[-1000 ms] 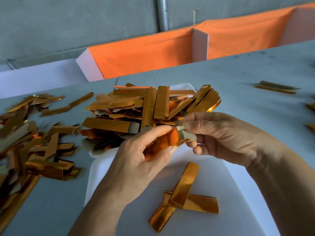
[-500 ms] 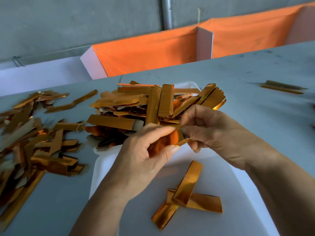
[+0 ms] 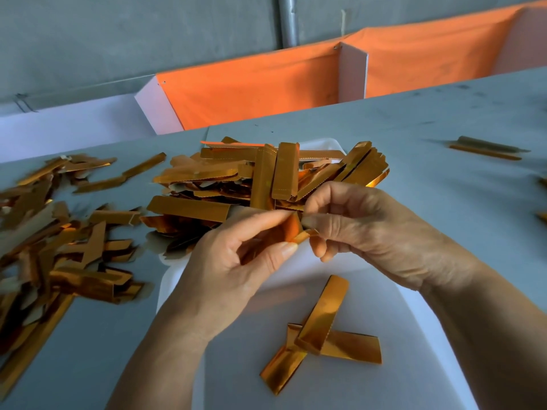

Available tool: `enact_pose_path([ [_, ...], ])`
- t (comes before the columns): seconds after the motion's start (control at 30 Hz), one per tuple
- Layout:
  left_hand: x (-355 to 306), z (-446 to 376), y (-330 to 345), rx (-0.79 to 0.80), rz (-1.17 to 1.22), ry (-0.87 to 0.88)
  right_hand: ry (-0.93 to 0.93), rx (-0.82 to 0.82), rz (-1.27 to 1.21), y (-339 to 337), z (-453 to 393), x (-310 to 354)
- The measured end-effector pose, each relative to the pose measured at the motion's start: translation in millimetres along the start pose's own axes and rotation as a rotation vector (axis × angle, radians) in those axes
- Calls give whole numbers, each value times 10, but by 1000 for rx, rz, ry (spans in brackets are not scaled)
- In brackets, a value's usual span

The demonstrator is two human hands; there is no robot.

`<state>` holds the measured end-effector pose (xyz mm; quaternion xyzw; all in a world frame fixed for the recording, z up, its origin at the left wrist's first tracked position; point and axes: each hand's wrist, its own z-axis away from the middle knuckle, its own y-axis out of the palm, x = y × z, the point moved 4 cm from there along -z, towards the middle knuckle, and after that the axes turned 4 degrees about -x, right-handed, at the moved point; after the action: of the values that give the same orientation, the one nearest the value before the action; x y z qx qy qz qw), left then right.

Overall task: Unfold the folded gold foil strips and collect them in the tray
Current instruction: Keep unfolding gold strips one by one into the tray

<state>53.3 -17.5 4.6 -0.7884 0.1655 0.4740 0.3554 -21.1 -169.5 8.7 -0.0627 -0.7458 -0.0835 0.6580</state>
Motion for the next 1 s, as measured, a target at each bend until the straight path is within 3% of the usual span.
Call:
enact_pose_path([
  [0.13,4,12,-30,2,25,-20,136,85,-167,-4,-25,-57],
  [0.3,23,44,-69,6,42,-52,223,232,-72,-4,-51,-11],
  [0.47,89,59,-40,30,-72,-129,277,187,187,-2,-168,-78],
  [0.7,132,10,-41,28,-103,-109,274,125,-57,46,-84,-267],
  [1.0,190,-8,-61,-9,-227,-62,165,29,230,53,-167,-206],
])
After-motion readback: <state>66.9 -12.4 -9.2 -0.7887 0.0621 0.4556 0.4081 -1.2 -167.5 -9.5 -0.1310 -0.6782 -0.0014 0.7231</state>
